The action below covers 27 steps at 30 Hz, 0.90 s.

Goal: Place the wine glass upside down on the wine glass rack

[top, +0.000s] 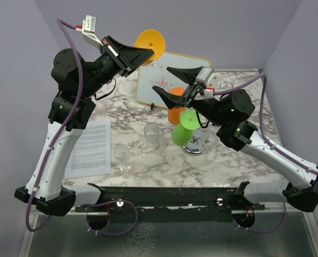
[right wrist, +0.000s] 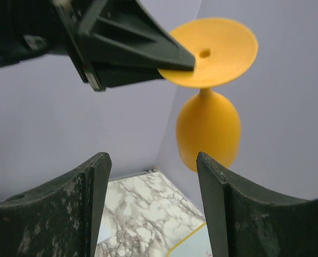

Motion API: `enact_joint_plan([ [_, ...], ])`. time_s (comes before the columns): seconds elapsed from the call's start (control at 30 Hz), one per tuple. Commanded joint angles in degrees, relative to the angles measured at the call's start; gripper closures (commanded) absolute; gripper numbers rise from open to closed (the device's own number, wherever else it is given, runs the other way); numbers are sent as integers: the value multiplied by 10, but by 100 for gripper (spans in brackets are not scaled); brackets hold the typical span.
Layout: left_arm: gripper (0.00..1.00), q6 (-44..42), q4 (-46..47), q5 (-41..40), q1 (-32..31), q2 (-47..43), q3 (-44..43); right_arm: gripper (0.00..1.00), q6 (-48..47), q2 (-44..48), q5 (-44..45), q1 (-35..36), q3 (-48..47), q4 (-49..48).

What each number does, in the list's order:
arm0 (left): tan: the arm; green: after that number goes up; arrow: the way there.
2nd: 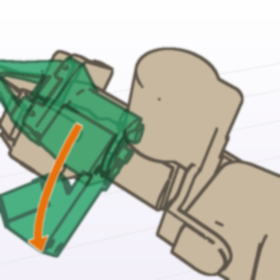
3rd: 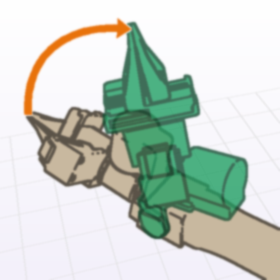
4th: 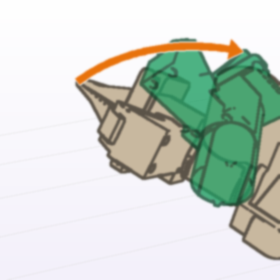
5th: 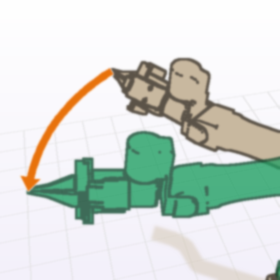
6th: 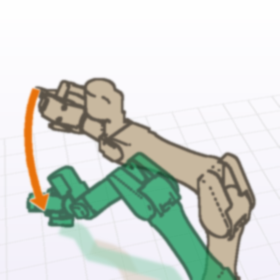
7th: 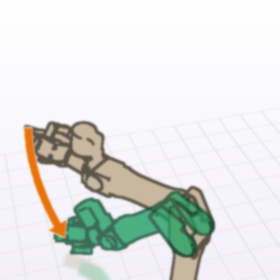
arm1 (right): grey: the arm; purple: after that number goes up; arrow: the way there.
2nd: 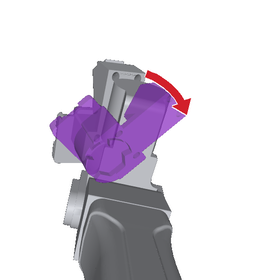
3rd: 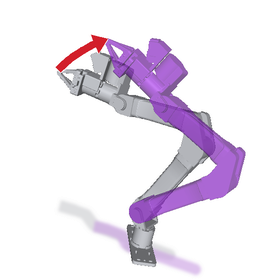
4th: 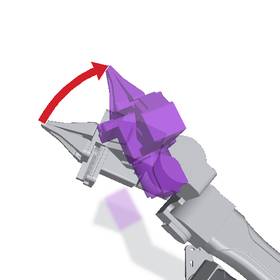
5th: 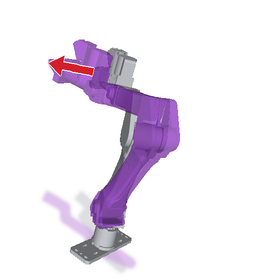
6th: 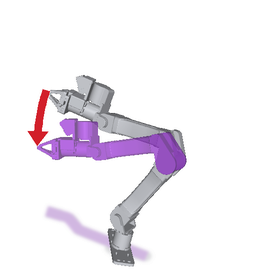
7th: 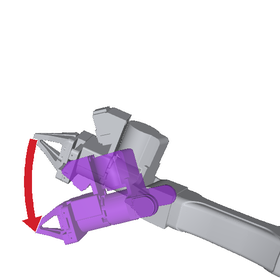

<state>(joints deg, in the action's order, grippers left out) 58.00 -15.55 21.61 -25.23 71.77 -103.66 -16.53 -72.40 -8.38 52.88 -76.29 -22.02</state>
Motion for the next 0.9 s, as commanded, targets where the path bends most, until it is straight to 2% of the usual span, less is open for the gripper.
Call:
enact_joint_plan([
  [0.0,100,-14,32,18,10,36,2,30,73,62,44,3,13,44],
  [0.17,100,1,62,45,13,72,12,30,181,109,119,3,-1,131],
  [0.37,100,4,44,78,14,128,-10,31,314,180,196,3,12,240],
  [0.63,100,11,42,80,5,169,1,33,387,255,211,2,32,330],
  [0.77,100,-12,23,39,-25,173,13,37,443,278,269,3,17,423],
  [0.87,100,-20,-7,39,-38,190,14,38,434,294,268,3,30,416],
])
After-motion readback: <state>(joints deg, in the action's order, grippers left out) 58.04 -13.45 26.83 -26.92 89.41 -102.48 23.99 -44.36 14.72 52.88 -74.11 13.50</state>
